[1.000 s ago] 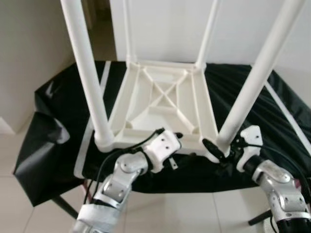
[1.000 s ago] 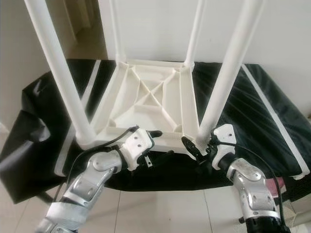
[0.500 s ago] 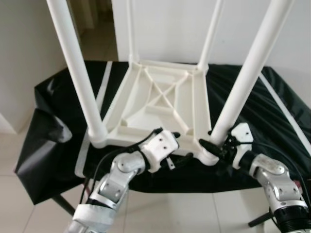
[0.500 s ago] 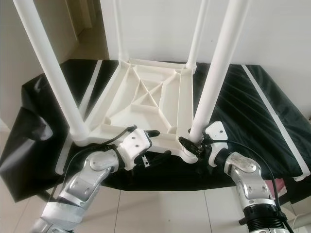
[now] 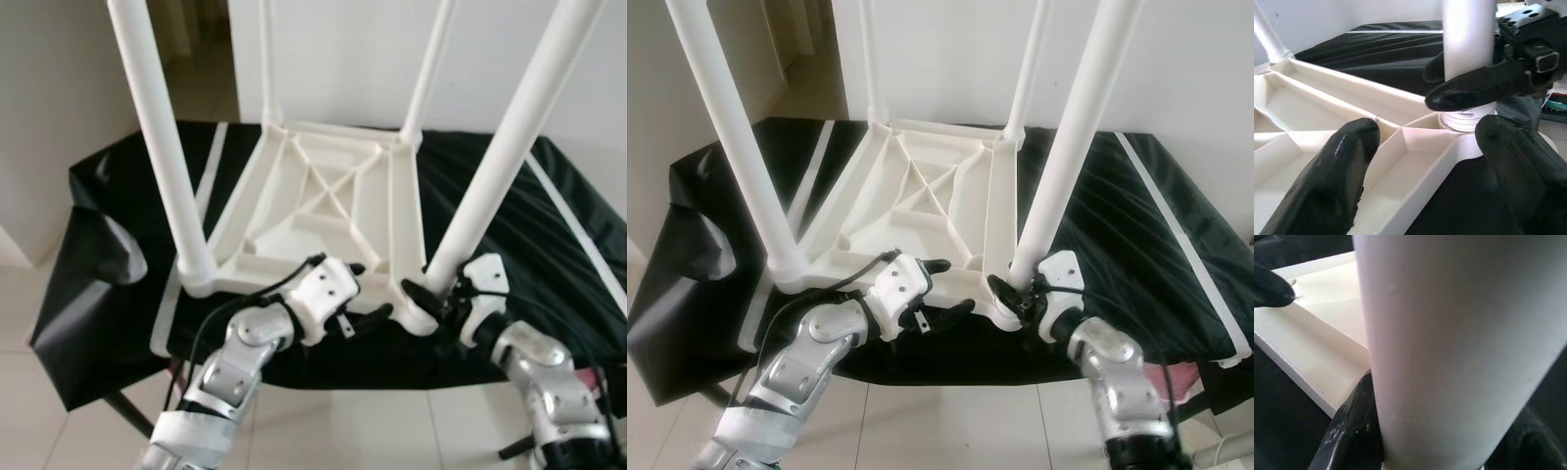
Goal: Building children table
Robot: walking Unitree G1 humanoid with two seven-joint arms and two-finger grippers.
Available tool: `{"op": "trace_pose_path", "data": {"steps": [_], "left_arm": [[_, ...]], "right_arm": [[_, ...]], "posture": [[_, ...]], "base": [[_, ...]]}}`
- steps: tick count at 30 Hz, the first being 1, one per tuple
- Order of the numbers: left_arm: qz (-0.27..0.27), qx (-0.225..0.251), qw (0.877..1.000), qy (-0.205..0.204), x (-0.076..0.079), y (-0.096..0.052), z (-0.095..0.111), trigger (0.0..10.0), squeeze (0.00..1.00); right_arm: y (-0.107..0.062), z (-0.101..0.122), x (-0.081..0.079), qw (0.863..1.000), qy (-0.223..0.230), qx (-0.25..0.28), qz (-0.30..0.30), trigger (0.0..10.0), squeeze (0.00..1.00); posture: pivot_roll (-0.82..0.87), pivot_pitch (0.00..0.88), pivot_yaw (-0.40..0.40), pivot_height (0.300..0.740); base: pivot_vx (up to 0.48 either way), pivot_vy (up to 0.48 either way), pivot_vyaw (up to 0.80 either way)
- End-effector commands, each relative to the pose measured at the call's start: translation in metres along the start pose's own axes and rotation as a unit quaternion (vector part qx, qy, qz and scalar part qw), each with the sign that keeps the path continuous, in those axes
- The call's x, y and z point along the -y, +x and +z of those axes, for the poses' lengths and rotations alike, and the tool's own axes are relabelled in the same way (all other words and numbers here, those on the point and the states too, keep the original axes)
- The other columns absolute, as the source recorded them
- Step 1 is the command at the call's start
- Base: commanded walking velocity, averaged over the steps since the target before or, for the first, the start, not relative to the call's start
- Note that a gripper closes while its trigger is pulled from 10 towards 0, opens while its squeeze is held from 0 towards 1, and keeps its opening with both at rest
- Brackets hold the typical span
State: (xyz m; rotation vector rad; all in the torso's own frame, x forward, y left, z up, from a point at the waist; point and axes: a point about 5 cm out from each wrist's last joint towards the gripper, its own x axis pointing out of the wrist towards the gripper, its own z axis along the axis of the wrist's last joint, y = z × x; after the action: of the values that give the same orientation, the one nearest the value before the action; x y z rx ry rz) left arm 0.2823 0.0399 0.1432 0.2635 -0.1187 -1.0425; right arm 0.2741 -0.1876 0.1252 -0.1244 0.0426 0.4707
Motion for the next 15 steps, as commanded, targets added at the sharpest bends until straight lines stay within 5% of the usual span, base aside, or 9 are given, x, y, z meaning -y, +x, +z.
{"op": "trace_pose_path", "data": {"steps": [1,7,15], "left_arm": [[0.017,-0.005,1.0,-0.003,-0.004,-0.001,-0.001,10.0,0.0],[0.019,-0.005,1.0,-0.022,-0.006,-0.002,-0.003,10.0,0.0],[0.011,0.006,0.999,-0.039,-0.006,-0.003,0.0,10.0,0.0]], "right_arm": [[-0.003,-0.015,-0.007,0.999,0.006,-0.039,-0.011,10.0,0.0],[-0.006,-0.017,-0.013,0.987,0.032,-0.048,-0.15,10.0,0.0],[-0.004,-0.021,-0.021,0.967,0.057,-0.061,-0.241,10.0,0.0]], "posture": [[-0.02,0.0,-0.039,0.74],[-0.03,0.0,-0.035,0.74],[-0.02,0.0,-0.035,0.74]], "base": [[0.0,0.0,0.0],[0.0,0.0,0.0],[0.0,0.0,0.0]]}}
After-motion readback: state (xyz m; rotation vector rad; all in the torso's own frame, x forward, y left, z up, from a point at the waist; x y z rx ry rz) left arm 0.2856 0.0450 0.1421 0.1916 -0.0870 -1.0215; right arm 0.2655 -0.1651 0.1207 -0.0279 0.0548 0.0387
